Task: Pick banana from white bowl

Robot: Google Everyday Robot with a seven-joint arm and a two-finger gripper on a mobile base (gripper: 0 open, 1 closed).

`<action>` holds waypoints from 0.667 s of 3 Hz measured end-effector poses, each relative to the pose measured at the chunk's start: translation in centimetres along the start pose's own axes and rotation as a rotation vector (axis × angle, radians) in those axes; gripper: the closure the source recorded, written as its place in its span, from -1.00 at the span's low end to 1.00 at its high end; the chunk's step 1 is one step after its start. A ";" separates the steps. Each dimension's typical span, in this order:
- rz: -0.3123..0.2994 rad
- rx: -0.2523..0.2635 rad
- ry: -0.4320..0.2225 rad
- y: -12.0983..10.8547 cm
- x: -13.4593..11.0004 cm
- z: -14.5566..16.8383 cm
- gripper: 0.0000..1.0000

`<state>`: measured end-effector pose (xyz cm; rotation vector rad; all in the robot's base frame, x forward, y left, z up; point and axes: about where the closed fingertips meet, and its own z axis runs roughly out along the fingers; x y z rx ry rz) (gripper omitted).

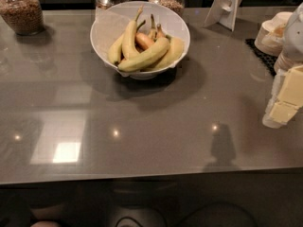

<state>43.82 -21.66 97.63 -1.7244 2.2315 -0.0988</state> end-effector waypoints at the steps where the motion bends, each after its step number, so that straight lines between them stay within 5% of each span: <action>1: 0.000 0.000 0.000 0.0 0.0 0.0 -1.00; 2: -0.086 0.001 -0.024 -0.9 -1.7 0.7 -1.00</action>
Offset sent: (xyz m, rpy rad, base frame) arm 0.0334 0.0354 -0.0087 -0.0074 -0.0264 0.2214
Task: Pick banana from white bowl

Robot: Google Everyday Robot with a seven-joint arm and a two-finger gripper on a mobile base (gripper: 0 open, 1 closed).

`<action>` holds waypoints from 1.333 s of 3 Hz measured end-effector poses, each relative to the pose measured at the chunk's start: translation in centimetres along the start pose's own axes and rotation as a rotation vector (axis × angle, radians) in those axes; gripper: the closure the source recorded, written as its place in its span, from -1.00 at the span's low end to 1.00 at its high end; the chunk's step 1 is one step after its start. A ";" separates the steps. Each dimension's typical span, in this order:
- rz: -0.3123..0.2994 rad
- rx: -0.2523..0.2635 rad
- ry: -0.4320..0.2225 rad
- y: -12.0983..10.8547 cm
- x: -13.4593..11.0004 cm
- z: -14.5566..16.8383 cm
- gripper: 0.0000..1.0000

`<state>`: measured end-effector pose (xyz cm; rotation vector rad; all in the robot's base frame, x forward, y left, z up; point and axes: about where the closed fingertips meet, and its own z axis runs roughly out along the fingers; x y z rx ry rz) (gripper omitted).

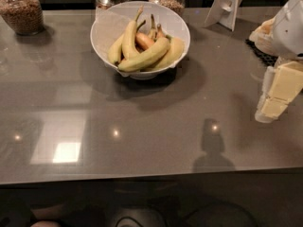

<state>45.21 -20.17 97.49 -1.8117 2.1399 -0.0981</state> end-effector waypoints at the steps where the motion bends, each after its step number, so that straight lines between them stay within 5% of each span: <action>1: -0.133 -0.006 -0.034 -1.8 -2.7 1.3 -1.00; 2: -0.270 0.003 -0.061 -4.3 -5.6 2.9 -1.00; 4: -0.448 0.032 -0.105 -10.5 -11.5 6.4 -1.00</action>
Offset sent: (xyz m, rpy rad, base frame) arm 0.0985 0.0836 -0.0077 -0.0467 -0.0947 0.4404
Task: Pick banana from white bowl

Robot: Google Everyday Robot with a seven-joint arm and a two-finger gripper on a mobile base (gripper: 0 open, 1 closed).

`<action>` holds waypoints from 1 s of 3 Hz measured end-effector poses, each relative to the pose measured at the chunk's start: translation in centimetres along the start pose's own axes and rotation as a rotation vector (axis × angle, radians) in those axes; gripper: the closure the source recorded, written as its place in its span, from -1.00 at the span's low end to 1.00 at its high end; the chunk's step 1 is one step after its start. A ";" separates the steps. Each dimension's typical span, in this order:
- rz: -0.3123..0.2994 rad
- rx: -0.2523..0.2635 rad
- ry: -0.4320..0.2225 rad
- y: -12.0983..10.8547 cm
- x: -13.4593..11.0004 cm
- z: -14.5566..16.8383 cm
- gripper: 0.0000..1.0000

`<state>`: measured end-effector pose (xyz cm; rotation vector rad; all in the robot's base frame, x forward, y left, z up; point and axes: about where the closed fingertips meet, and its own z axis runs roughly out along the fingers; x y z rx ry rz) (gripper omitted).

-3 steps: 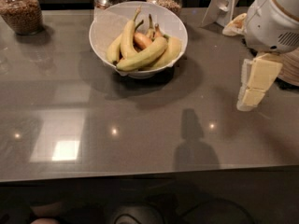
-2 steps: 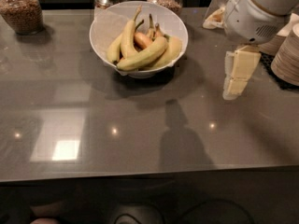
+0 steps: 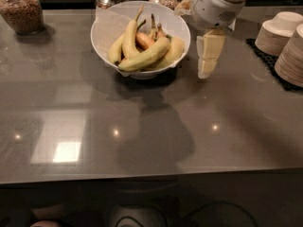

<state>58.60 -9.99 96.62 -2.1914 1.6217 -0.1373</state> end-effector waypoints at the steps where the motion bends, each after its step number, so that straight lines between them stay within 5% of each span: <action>1: -0.055 -0.001 -0.035 -3.5 -1.3 2.3 -1.00; 2: -0.054 -0.003 -0.123 -6.5 -2.9 4.2 -1.00; 3: -0.052 0.014 -0.140 -7.4 -3.1 4.2 -1.00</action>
Offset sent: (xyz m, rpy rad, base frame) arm 0.0951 0.0858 -0.0042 0.2034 0.0522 0.1383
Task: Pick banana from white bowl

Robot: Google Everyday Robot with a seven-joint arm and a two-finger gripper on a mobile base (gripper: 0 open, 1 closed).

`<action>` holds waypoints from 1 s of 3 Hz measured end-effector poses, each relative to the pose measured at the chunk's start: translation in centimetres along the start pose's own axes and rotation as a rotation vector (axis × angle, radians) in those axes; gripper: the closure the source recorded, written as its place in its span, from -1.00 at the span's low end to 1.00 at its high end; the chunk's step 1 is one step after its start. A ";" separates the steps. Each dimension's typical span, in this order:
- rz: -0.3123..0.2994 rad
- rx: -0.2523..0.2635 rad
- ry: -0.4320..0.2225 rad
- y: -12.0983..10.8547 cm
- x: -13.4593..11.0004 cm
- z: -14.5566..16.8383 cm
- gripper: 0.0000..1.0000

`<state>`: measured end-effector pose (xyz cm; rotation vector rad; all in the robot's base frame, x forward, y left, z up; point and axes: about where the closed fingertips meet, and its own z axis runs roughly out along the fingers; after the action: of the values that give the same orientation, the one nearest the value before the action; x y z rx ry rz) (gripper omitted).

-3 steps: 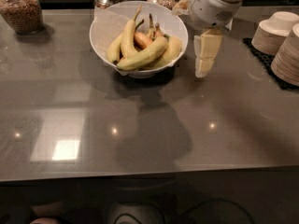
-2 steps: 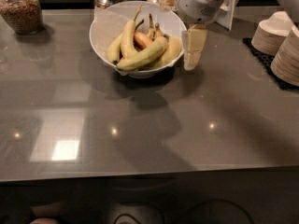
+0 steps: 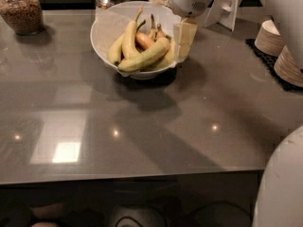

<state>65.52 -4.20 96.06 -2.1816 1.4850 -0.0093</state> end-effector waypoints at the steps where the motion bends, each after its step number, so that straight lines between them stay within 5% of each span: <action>1: -0.010 0.005 0.003 -0.3 0.0 0.1 -1.00; 2: -0.029 -0.001 -0.019 -0.5 -0.7 0.6 -1.00; 3: -0.048 -0.009 -0.049 -0.7 -1.4 1.2 -0.68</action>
Offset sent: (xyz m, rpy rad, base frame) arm 0.0007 0.0145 -0.0001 0.0182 0.0016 0.0655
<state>65.87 -2.27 95.62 -2.2086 1.4085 0.0344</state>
